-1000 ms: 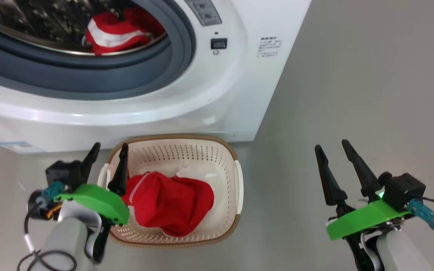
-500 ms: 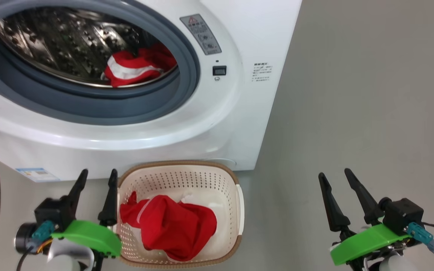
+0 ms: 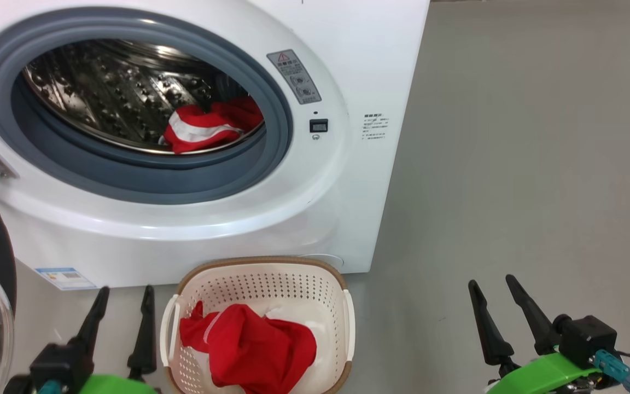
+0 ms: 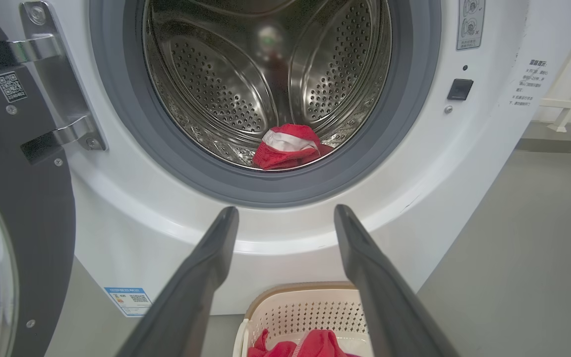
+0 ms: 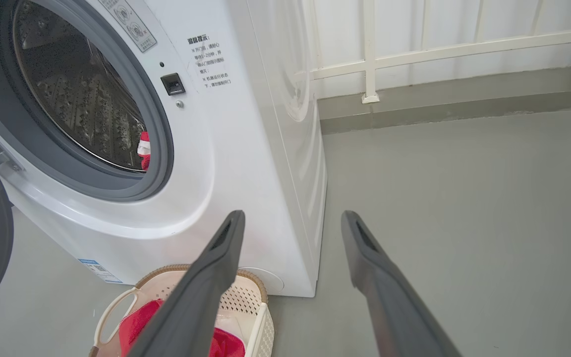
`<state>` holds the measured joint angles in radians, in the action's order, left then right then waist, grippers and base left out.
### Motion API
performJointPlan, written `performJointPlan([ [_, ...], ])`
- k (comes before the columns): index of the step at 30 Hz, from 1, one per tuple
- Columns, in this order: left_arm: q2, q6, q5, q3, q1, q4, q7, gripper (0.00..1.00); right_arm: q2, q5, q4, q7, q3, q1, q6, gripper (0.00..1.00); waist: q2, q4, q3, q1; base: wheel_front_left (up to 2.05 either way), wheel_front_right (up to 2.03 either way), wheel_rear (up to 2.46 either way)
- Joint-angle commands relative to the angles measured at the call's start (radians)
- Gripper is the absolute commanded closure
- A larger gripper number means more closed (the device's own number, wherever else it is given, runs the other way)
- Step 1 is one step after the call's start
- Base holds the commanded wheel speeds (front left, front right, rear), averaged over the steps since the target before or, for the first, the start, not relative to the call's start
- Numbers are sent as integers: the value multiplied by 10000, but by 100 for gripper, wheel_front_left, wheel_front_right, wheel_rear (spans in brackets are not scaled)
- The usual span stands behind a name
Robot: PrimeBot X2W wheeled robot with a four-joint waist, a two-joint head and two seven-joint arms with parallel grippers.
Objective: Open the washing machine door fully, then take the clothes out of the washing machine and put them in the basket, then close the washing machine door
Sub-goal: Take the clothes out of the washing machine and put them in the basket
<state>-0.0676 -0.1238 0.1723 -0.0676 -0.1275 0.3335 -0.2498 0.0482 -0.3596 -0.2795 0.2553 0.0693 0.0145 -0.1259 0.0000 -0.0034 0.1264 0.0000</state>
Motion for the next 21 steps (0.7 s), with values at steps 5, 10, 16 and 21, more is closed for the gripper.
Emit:
performJointPlan([
  [5, -34, -36, -237, -606, 784, -1068, -120, 0, 20, 64, 343, 65, 94, -240, -48, 0, 0, -50, -132, 0, 0, 0, 0],
  [10, 38, -45, -268, -688, 1098, -1425, -120, 0, 20, 59, 424, 65, 22, -315, -48, 0, 0, -53, -74, 0, 0, 0, 0],
  [16, 103, -52, -293, -725, 1191, -1564, -120, 0, 20, 70, 425, 65, 12, -309, -48, 0, 0, -88, -64, 0, 0, 0, 0],
  [21, 129, -56, -299, -714, 1189, -1581, -120, 0, 20, 73, 431, 65, -4, -288, -48, 0, 0, -103, -25, 0, 0, 0, 0],
])
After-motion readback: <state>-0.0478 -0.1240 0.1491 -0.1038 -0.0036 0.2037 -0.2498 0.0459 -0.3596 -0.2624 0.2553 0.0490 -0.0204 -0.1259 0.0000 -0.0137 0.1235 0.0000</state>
